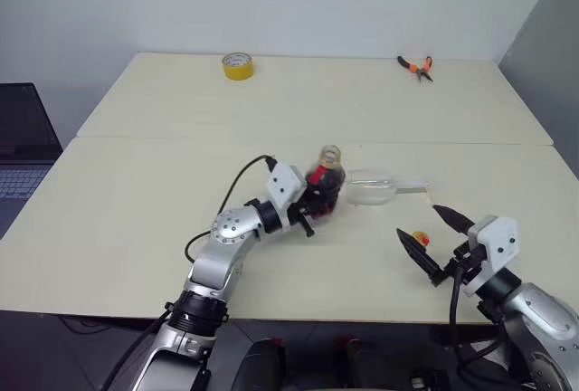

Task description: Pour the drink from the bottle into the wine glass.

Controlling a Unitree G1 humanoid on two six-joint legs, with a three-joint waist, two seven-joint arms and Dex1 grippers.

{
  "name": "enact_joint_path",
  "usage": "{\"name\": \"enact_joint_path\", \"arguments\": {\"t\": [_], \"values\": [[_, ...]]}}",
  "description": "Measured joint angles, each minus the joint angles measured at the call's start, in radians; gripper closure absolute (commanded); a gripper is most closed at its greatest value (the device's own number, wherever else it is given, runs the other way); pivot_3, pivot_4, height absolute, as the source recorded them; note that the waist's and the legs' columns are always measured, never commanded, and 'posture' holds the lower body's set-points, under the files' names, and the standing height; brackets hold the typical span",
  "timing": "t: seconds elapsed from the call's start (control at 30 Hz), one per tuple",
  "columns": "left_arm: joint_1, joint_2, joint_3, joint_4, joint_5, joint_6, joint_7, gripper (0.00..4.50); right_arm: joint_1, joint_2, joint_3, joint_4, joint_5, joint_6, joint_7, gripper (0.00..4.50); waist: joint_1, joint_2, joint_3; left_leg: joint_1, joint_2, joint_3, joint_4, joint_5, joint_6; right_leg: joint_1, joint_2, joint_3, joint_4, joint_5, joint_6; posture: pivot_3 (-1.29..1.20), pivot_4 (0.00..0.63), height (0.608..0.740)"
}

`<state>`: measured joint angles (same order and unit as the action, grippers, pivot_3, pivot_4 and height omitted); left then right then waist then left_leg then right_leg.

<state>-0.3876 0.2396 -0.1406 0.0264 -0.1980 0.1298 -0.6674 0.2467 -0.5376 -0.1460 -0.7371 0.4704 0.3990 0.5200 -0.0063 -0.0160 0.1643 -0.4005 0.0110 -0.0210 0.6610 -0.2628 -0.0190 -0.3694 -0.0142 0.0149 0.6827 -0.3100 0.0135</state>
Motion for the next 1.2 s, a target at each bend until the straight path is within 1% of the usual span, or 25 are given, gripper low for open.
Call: {"name": "enact_joint_path", "arguments": {"t": [0.07,0.1,0.17,0.33,0.43,0.63,0.87,0.93,0.97,1.13,1.2], "values": [[-0.011,-0.009,0.056,0.042,0.031,-0.033,0.102,3.83,-0.096,-0.066,0.053,-0.046,0.048,0.073,0.034,0.00,-0.001,-0.001,0.000,0.000,0.000,0.000,0.000,0.000,0.000,0.000,0.000,0.000,0.000,0.000,0.000,0.00,0.150,0.740],[-0.018,-0.012,0.077,0.058,0.044,-0.041,0.142,3.83,-0.133,-0.078,0.069,-0.059,0.063,0.093,0.045,0.00,0.001,-0.002,0.001,0.000,0.000,-0.001,0.000,0.000,0.000,0.000,0.000,-0.001,0.000,0.000,0.000,0.00,0.150,0.740],[-0.033,-0.019,0.134,0.103,0.061,-0.072,0.224,3.83,-0.235,-0.086,0.121,-0.058,0.072,0.137,0.052,0.00,0.004,-0.002,0.001,-0.001,0.000,-0.002,0.000,0.000,0.000,0.000,0.000,-0.002,0.000,0.000,0.000,0.00,0.150,0.740],[-0.065,-0.035,0.211,0.228,0.066,-0.119,0.334,3.83,-0.405,-0.076,0.217,0.011,0.061,0.178,0.074,0.00,0.009,-0.004,0.001,-0.002,-0.003,-0.001,0.001,0.000,0.000,0.000,-0.004,-0.002,-0.001,0.000,0.000,0.00,0.150,0.740],[-0.086,-0.036,0.236,0.306,0.066,-0.141,0.363,3.83,-0.438,-0.071,0.251,0.048,0.052,0.178,0.088,0.00,0.011,-0.007,0.003,-0.002,-0.003,-0.002,0.001,0.000,0.000,-0.001,-0.004,-0.003,-0.001,0.000,0.000,0.00,0.150,0.740],[-0.195,-0.031,0.295,0.510,0.065,-0.226,0.440,3.83,-0.531,-0.013,0.317,0.122,0.008,0.170,0.091,0.00,0.007,-0.008,0.004,-0.002,-0.002,-0.002,0.001,0.000,0.000,-0.002,-0.004,-0.003,0.000,0.001,0.001,0.00,0.150,0.740],[-0.230,-0.026,0.326,0.658,0.074,-0.329,0.504,3.83,-0.542,0.010,0.343,0.151,-0.029,0.153,0.093,0.00,0.006,-0.009,0.004,-0.004,-0.003,-0.001,0.002,0.000,0.000,-0.003,-0.004,-0.003,0.000,0.001,0.001,0.00,0.150,0.740],[-0.235,-0.027,0.326,0.684,0.083,-0.359,0.509,3.07,-0.542,0.014,0.348,0.152,-0.038,0.151,0.095,0.00,0.006,-0.009,0.004,-0.003,-0.003,-0.001,0.002,0.000,0.000,-0.003,-0.004,-0.003,0.000,0.001,0.001,0.00,0.150,0.740],[-0.235,-0.027,0.326,0.688,0.084,-0.367,0.511,2.83,-0.542,0.014,0.348,0.152,-0.042,0.151,0.097,0.00,0.006,-0.009,0.004,-0.003,-0.003,-0.001,0.002,0.000,0.000,-0.003,-0.004,-0.003,0.001,0.001,0.001,0.00,0.150,0.740],[-0.224,-0.036,0.324,0.694,0.086,-0.380,0.515,1.17,-0.541,0.014,0.348,0.151,-0.053,0.150,0.103,0.00,0.005,-0.009,0.004,-0.003,-0.003,-0.001,0.002,0.000,0.000,-0.003,-0.004,-0.003,0.001,0.001,0.001,0.00,0.150,0.740],[-0.187,-0.040,0.322,0.662,0.085,-0.377,0.508,0.51,-0.537,0.012,0.347,0.149,-0.053,0.150,0.109,0.00,0.005,-0.009,0.004,-0.003,-0.002,-0.001,0.001,0.000,0.000,-0.003,-0.004,-0.003,0.000,0.001,0.001,0.00,0.150,0.740]]}}
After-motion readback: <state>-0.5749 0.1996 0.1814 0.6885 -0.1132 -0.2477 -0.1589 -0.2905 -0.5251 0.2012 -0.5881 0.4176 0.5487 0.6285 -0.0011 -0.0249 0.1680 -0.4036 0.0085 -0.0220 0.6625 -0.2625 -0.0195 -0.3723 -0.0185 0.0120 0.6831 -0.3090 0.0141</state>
